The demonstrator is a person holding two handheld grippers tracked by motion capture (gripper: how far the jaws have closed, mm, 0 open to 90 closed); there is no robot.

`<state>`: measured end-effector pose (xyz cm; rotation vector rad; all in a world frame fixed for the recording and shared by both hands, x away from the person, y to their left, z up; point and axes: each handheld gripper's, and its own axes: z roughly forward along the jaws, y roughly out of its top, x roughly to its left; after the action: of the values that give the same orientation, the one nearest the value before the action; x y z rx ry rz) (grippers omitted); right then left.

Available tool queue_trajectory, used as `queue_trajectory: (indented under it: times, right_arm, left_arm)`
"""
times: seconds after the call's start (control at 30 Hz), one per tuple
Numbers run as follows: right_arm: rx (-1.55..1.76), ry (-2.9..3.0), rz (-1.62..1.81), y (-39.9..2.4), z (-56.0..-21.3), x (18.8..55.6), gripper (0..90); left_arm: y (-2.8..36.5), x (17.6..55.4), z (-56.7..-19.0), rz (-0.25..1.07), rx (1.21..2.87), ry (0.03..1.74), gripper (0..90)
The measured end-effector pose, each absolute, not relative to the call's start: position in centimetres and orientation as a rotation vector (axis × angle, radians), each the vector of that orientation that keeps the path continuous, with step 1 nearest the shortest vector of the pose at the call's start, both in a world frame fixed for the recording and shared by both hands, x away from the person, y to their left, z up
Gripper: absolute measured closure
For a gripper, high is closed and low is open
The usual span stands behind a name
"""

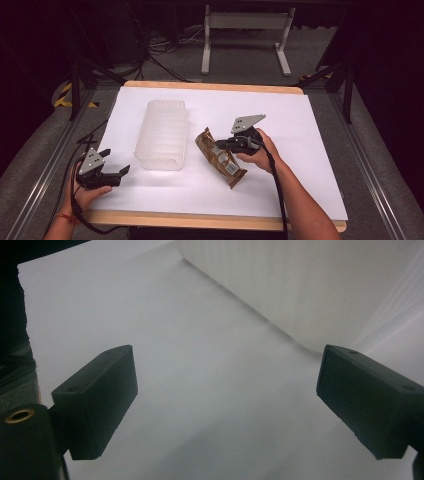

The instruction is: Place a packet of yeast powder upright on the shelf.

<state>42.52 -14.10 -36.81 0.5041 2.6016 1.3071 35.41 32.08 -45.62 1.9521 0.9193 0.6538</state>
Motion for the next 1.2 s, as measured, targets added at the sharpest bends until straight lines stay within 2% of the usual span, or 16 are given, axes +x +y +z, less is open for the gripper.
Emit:
queue_trajectory:
  times: [0.33,0.7,1.2]
  right_arm:
    - [0.448,2.449,1.435,-13.7,-33.7,42.7,90.0]
    - [0.367,2.325,1.553,-11.1,-30.9,43.7,90.0]
    - [0.249,2.252,1.666,-4.1,-29.7,46.6,90.0]
  left_arm:
    - [32.1,35.2,-45.1,0.660,1.922,0.906,10.7]
    - [32.2,34.7,-44.2,0.668,1.870,0.873,10.7]
    - [32.1,34.2,-44.0,0.664,1.869,0.845,10.7]
